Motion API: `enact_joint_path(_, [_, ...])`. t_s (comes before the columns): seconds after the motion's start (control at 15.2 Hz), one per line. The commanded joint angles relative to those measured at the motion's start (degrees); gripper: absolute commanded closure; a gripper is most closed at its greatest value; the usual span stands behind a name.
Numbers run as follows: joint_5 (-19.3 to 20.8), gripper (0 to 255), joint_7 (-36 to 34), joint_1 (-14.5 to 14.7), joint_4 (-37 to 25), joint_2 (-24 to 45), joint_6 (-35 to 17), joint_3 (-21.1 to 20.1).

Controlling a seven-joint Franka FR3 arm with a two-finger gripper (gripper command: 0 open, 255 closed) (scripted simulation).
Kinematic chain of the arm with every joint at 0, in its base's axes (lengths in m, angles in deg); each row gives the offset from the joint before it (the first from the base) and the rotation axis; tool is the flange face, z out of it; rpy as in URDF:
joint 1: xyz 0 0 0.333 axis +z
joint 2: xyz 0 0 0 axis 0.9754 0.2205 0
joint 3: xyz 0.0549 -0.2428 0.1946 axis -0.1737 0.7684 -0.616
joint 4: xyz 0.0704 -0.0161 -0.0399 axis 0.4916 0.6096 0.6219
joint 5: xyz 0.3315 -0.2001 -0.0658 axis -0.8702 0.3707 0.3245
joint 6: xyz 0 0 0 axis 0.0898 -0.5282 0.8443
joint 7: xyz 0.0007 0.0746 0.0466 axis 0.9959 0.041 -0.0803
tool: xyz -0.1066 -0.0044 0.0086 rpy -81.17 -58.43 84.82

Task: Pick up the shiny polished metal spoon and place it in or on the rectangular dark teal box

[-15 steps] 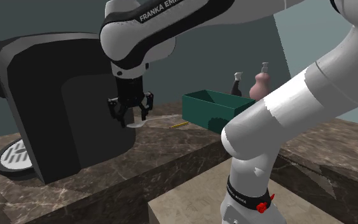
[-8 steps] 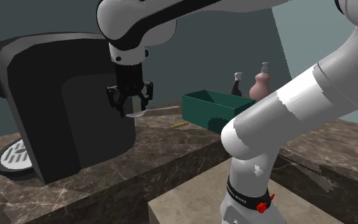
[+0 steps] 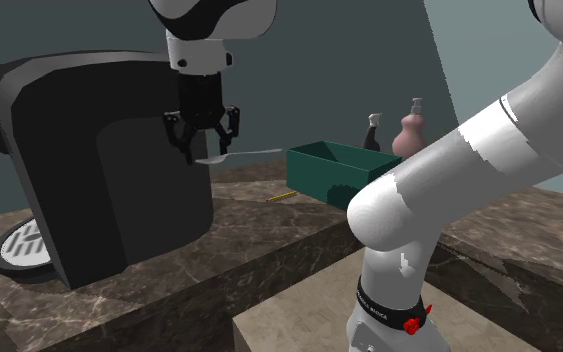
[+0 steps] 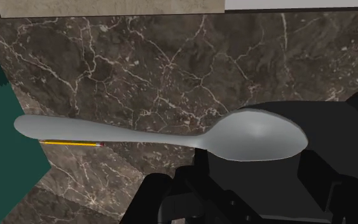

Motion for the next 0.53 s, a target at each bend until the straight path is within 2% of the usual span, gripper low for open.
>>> enact_joint_path(0.0, [0.2,255,0.1,-0.1,-0.8,0.1,0.8,0.2])
enact_joint_path(0.46, [4.1,255,10.0,-1.8,4.7,-4.7,1.1,10.1])
